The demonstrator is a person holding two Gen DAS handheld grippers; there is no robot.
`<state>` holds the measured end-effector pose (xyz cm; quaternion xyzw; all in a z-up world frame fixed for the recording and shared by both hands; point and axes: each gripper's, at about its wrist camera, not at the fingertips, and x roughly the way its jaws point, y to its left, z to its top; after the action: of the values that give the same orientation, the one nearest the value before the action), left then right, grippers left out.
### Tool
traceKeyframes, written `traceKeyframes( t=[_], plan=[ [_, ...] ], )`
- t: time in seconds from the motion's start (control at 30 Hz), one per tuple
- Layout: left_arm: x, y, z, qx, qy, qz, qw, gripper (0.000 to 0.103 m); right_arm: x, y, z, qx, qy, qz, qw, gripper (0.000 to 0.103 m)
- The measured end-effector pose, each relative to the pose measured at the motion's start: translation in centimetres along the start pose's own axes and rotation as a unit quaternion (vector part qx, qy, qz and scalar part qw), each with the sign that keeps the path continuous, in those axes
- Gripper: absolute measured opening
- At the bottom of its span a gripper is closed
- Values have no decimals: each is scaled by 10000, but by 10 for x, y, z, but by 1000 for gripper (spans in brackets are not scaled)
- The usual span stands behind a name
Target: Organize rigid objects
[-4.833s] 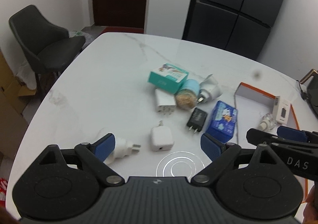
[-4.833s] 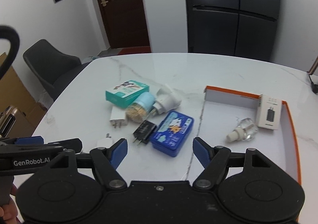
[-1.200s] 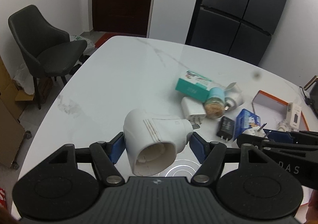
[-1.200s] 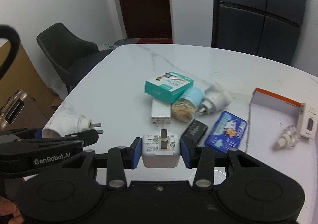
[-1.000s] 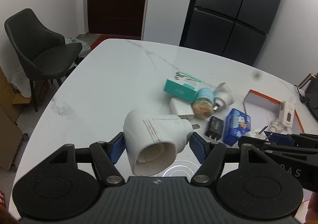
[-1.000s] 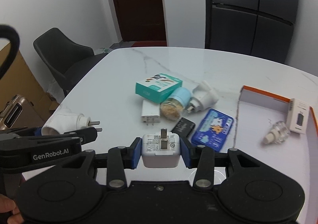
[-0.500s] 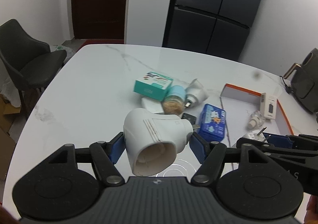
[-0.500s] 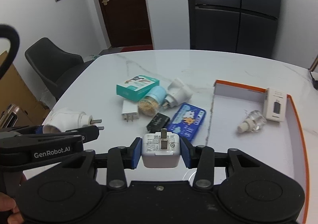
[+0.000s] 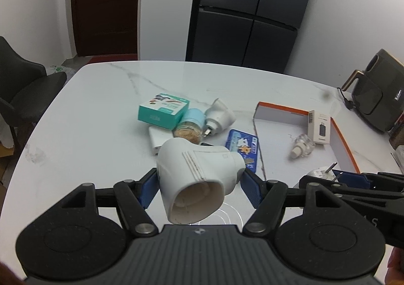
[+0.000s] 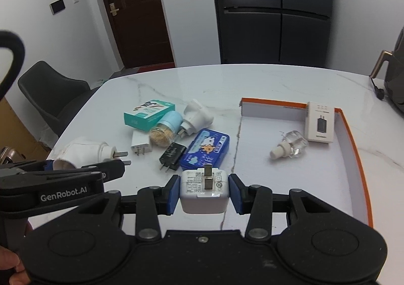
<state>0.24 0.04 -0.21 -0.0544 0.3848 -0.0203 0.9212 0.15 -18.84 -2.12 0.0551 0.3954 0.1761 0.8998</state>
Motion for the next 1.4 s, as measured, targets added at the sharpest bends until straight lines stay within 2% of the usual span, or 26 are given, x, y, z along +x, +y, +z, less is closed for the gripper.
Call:
traceKeyframes(
  t=[1.4],
  plan=[
    [22,-72,3,535,123,-454,9975,70,-19,-77,-1,540,-121,-456,9974,51]
  ],
)
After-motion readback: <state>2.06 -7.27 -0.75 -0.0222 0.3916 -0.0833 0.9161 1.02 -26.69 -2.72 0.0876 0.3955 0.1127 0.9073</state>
